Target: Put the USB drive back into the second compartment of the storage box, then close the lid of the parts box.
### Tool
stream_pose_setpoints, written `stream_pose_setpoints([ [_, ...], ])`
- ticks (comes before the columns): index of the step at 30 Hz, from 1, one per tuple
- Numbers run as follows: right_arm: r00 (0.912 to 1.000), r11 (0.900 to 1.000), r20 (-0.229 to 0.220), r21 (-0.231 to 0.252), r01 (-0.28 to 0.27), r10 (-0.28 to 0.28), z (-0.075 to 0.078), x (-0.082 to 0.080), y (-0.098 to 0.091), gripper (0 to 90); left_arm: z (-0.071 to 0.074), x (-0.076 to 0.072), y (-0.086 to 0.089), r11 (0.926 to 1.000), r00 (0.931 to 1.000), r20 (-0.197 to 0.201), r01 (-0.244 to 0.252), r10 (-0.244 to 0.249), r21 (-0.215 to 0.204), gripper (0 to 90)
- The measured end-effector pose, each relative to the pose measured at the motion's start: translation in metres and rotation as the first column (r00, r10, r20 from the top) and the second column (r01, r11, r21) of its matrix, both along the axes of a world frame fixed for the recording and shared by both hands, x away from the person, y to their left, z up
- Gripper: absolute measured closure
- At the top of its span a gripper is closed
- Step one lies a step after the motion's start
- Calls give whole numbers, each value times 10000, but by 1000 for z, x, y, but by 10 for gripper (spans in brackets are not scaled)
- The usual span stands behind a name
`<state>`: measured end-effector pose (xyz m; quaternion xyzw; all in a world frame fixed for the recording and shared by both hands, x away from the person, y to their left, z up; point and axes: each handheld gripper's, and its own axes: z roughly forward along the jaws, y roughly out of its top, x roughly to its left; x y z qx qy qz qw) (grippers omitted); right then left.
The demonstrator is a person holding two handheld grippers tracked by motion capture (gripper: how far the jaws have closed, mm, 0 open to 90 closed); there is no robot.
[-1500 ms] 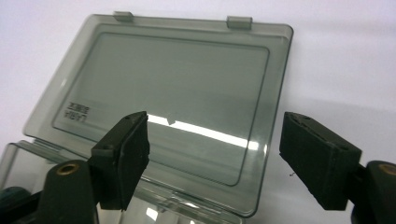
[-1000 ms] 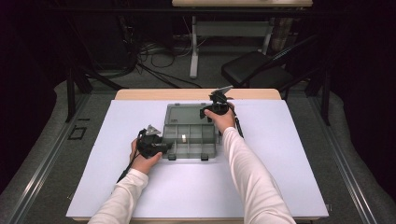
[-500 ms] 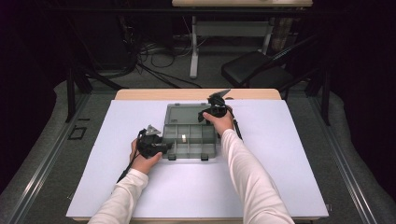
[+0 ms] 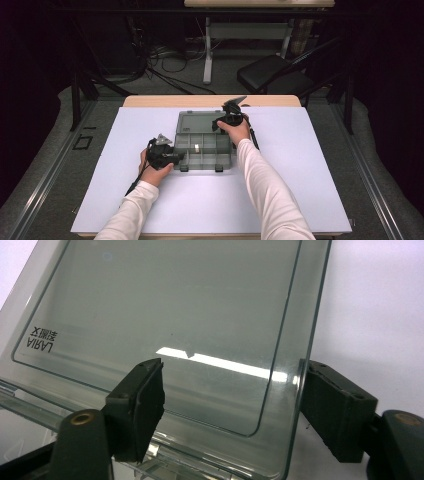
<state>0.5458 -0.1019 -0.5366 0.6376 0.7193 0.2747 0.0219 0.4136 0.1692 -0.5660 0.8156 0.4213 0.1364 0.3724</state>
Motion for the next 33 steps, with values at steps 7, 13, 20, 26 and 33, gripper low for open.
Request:
stream_pose_setpoints([
  [7,9999,9998,129,-191,14,-12,5,-1,-1,333,0,0,0,10000,10000,0,13,-13,9,484],
  [13,9992,9999,399,-156,-3,10,8,-2,-3,373,0,0,0,10000,10000,-1,-15,15,4,486],
  [20,9990,9995,450,-303,-28,41,15,-3,-7,430,0,0,0,10000,10000,6,1,-1,19,486],
  [26,9980,9995,637,-319,21,0,14,-5,-7,481,0,0,0,10000,10000,10,-1,1,20,486],
  [33,9978,9996,662,-279,-75,94,18,-5,-13,553,0,0,0,10000,10000,6,-24,24,1,488],
])
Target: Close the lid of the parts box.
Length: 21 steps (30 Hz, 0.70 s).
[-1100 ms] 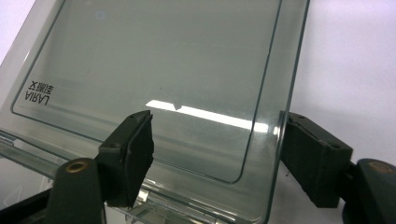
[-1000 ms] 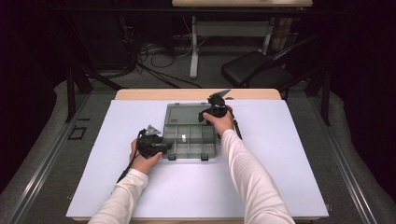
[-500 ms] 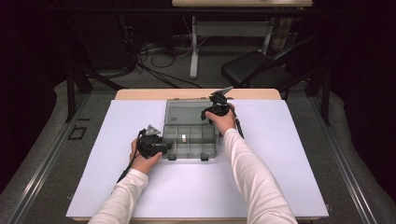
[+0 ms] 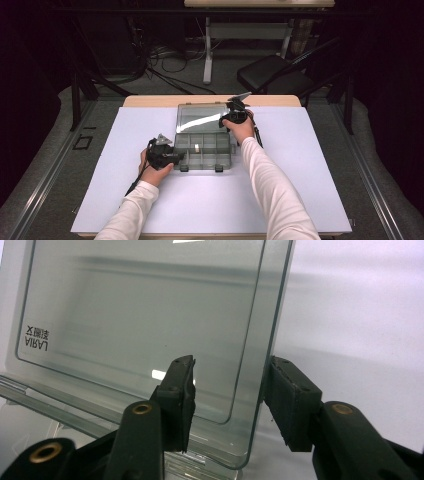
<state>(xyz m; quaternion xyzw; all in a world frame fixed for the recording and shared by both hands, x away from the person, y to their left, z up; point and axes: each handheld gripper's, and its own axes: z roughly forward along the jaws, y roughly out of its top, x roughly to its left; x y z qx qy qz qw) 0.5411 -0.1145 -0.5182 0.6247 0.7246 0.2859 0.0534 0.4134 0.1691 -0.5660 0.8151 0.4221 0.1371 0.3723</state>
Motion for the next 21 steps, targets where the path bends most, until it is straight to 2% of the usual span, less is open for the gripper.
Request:
stream_pose_setpoints([
  [3,9999,9999,122,84,-66,65,0,0,-1,567,0,0,0,10000,10000,5,18,-18,12,487],
  [9,9999,9998,48,-78,-166,166,3,0,-3,601,0,0,0,10000,10000,5,3,-3,7,488],
  [10,9994,9997,261,87,-208,206,2,0,-4,611,0,0,0,10000,10000,6,1,-1,5,487],
  [15,9997,9996,91,168,-237,236,6,-1,-9,661,-1,0,0,10000,9999,90,-57,58,-29,488],
  [18,9993,9989,242,373,-277,268,7,-1,-12,686,-1,0,0,10000,9999,93,-47,47,-27,489],
  [21,9991,9990,289,292,-330,321,9,-2,-12,706,-1,0,0,10000,9999,92,-45,46,-27,490],
])
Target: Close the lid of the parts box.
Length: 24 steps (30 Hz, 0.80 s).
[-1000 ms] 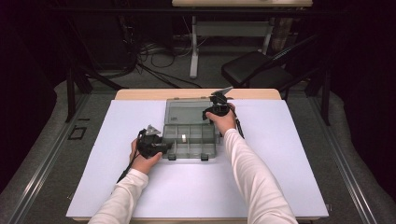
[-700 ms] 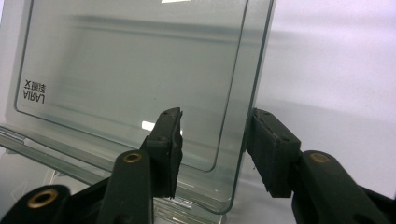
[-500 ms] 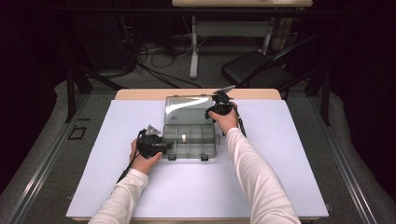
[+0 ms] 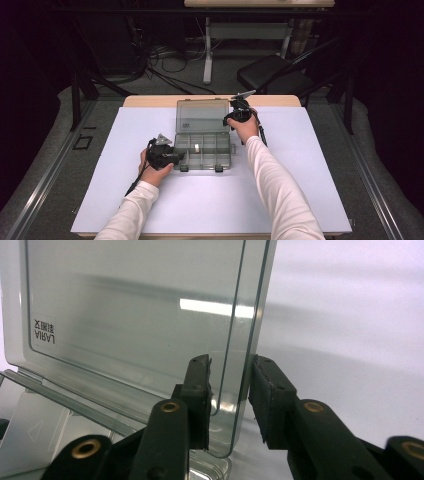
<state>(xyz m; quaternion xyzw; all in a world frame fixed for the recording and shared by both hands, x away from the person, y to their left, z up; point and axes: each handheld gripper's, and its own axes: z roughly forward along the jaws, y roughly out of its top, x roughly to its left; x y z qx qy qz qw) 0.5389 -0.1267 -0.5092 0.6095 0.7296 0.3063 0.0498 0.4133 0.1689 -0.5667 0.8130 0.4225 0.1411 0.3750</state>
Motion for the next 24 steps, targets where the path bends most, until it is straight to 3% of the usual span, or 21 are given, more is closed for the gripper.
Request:
stream_pose_setpoints([
  [7,9999,9999,-17,-56,-124,124,4,-1,-3,755,1,0,0,10000,10000,-59,65,-64,46,490],
  [14,9998,9992,69,343,-184,182,5,0,-10,834,1,0,0,10000,10000,-71,17,-16,25,495],
  [21,9992,9980,58,498,-389,386,5,0,-15,843,1,0,0,10000,10000,-62,10,-10,27,496],
  [24,9988,9970,284,650,-423,406,2,-2,-17,845,1,0,0,10000,10000,-87,-10,10,-9,495],
])
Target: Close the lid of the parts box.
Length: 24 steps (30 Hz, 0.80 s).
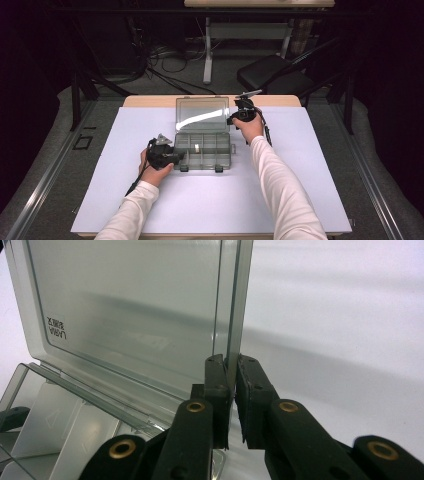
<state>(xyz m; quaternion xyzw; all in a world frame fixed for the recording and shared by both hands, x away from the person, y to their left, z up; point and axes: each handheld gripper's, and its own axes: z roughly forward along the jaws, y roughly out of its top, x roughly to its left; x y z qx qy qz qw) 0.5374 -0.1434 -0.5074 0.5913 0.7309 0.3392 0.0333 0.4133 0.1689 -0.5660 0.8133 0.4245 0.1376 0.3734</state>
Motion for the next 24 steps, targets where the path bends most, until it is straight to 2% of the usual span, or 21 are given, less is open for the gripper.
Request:
stream_pose_setpoints([
  [2,10000,10000,84,-13,-10,10,-2,-1,-1,846,0,0,0,10000,10000,-9,-10,10,-16,496],
  [8,9980,9987,634,500,34,-66,-9,-6,-6,848,1,1,-1,9999,9999,-48,-112,112,-13,497],
  [10,9974,9981,712,607,66,-109,-11,-7,-6,848,3,3,0,10000,9997,-254,-58,58,-14,496],
  [12,9965,9976,827,687,79,-136,-12,-8,-7,849,7,3,3,9996,9992,-391,-10,0,-267,496],
  [14,9959,9972,888,743,103,-170,-12,-10,-7,849,11,4,6,9975,9983,-586,-101,60,-697,492],
  [17,9942,9968,1057,792,119,-203,-13,-12,-8,849,19,6,15,9959,9946,-1013,-319,231,-852,481],
  [19,9933,9962,1128,857,163,-260,-14,-13,-8,849,27,8,20,9951,9946,-1001,-383,290,-917,473],
  [24,9896,9960,1422,891,65,-191,-15,-16,-9,849,54,16,26,9878,9961,-820,-443,323,-1495,448],
])
